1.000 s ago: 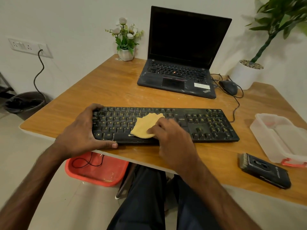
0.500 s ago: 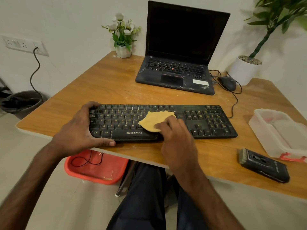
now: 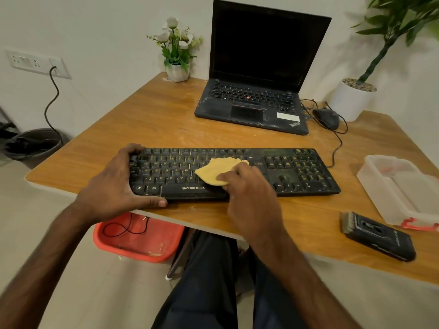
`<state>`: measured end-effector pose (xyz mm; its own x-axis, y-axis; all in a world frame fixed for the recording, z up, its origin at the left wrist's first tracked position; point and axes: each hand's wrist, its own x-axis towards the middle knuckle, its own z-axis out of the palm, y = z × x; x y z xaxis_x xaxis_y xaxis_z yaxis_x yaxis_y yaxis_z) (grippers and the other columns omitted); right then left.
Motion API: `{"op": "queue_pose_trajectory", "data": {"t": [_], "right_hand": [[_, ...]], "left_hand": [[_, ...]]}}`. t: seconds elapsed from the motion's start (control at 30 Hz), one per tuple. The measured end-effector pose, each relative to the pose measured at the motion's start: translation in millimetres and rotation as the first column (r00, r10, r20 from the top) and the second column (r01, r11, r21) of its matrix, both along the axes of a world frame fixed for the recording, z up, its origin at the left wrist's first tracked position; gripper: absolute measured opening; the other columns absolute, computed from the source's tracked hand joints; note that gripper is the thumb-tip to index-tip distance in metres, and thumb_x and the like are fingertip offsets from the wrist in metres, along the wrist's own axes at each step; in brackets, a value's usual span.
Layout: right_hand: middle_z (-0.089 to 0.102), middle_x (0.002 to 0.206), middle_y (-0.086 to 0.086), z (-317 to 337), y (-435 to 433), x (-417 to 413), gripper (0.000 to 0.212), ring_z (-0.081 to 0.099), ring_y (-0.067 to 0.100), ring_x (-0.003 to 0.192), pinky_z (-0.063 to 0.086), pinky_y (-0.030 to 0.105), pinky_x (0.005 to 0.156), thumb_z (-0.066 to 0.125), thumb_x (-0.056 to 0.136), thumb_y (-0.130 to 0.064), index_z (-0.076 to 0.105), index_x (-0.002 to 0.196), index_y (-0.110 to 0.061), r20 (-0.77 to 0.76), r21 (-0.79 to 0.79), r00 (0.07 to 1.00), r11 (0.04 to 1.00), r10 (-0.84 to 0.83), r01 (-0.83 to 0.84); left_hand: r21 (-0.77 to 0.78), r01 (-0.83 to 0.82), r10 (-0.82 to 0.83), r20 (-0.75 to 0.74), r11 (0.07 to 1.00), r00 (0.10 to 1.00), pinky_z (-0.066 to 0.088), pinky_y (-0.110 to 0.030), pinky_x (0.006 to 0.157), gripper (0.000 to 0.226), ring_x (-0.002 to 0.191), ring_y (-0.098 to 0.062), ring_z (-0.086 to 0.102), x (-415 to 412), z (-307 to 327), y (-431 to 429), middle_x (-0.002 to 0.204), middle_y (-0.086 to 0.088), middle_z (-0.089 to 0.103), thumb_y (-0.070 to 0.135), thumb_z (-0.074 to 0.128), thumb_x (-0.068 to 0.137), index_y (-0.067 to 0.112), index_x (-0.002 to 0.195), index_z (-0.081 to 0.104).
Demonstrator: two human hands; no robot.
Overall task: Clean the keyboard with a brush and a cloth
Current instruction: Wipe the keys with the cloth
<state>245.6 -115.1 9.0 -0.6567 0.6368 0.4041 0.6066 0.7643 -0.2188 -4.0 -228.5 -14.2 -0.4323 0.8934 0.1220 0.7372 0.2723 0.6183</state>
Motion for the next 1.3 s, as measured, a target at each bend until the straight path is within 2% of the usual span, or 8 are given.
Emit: {"op": "queue_pose_trajectory", "data": {"t": [0.1, 0.27, 0.37, 0.47, 0.63, 0.73, 0.97, 1.3], "right_hand": [[0.056, 0.125, 0.0, 17.0, 38.2, 15.9, 0.039, 0.051, 0.012, 0.111, 0.044, 0.024, 0.099, 0.059, 0.092, -0.009, 0.06, 0.129, -0.019, -0.015, 0.006, 0.994, 0.994, -0.113, 0.113], [0.065, 0.096, -0.02, 50.3, 70.7, 21.0, 0.021, 0.052, -0.015, 0.084, 0.037, 0.001, 0.064, 0.069, 0.09, -0.019, 0.071, 0.109, -0.026, -0.386, -0.386, 0.912, 0.922, -0.139, -0.023], [0.066, 0.094, -0.017, 59.6, 77.1, 7.4, 0.018, 0.055, -0.012, 0.088, 0.04, 0.002, 0.07, 0.069, 0.09, -0.018, 0.071, 0.106, -0.025, -0.459, -0.291, 0.885, 0.954, -0.081, -0.064], [0.068, 0.098, -0.008, 56.2, 84.7, -6.6, 0.019, 0.065, 0.007, 0.094, 0.052, 0.02, 0.071, 0.071, 0.088, -0.014, 0.068, 0.105, -0.021, -0.528, -0.542, 0.842, 0.807, -0.109, -0.236], [0.062, 0.109, -0.007, 29.3, 87.3, -12.7, 0.036, 0.058, 0.009, 0.098, 0.046, 0.016, 0.074, 0.069, 0.089, -0.023, 0.056, 0.123, -0.024, -0.09, -0.262, 0.987, 0.959, -0.136, 0.108], [0.054, 0.13, -0.003, 27.7, 80.4, -6.6, 0.043, 0.047, 0.012, 0.118, 0.042, 0.028, 0.098, 0.066, 0.091, -0.022, 0.051, 0.132, -0.022, -0.129, -0.009, 0.983, 0.992, -0.129, 0.129], [0.049, 0.132, -0.002, 28.0, 76.7, -13.3, 0.065, 0.045, 0.017, 0.123, 0.039, 0.036, 0.106, 0.072, 0.083, -0.043, 0.049, 0.14, -0.021, 0.219, -0.162, 0.974, 0.987, 0.058, -0.022], [0.067, 0.113, 0.0, 49.7, 102.1, -13.8, 0.03, 0.056, 0.01, 0.094, 0.043, 0.024, 0.079, 0.062, 0.094, -0.019, 0.064, 0.124, -0.016, 0.026, -0.202, 1.0, 0.979, -0.001, 0.006]], "left_hand": [[0.014, -0.003, 0.003, 0.0, 1.0, 1.0, 0.045, -0.046, 0.101, 0.135, 0.121, -0.01, 0.046, 1.0, 1.4, -0.8, 0.136, 0.016, 0.039, 0.1, 0.063, 0.029, 0.041, 0.143, 0.024], [0.022, 0.003, -0.003, 0.006, 1.0, 1.0, 0.045, -0.04, 0.097, 0.134, 0.121, -0.009, 0.046, 1.7, 1.2, -0.6, 0.136, 0.016, 0.039, 0.099, 0.063, 0.03, 0.04, 0.143, 0.024], [0.021, 0.005, -0.005, 0.0, 1.0, 1.0, 0.045, -0.041, 0.098, 0.132, 0.121, -0.009, 0.047, 1.2, 1.7, -0.6, 0.136, 0.016, 0.039, 0.099, 0.064, 0.031, 0.041, 0.143, 0.024], [0.02, 0.002, -0.002, -0.005, 1.0, 1.0, 0.044, -0.04, 0.098, 0.132, 0.121, -0.008, 0.045, 1.4, 1.8, -1.0, 0.139, 0.015, 0.04, 0.099, 0.063, 0.031, 0.041, 0.143, 0.024], [0.015, 0.011, -0.011, -0.005, 1.0, 1.0, 0.043, -0.035, 0.095, 0.134, 0.12, -0.007, 0.045, 1.3, 2.2, -0.7, 0.141, 0.014, 0.039, 0.099, 0.063, 0.031, 0.039, 0.144, 0.024], [0.017, 0.012, -0.012, -0.004, 1.0, 1.0, 0.046, -0.039, 0.098, 0.133, 0.121, -0.008, 0.046, 0.2, 1.4, -0.4, 0.142, 0.014, 0.039, 0.096, 0.066, 0.033, 0.04, 0.145, 0.024], [0.021, 0.035, -0.034, -0.024, 0.999, 0.999, 0.046, -0.044, 0.1, 0.128, 0.128, -0.005, 0.042, -0.9, 1.3, -0.1, 0.15, 0.022, 0.03, 0.095, 0.068, 0.036, 0.039, 0.144, 0.029], [0.018, 0.027, -0.027, -0.015, 0.999, 1.0, 0.045, -0.049, 0.106, 0.132, 0.133, -0.004, 0.038, -0.9, 0.9, -0.4, 0.156, 0.021, 0.024, 0.097, 0.067, 0.035, 0.037, 0.146, 0.029]]}}
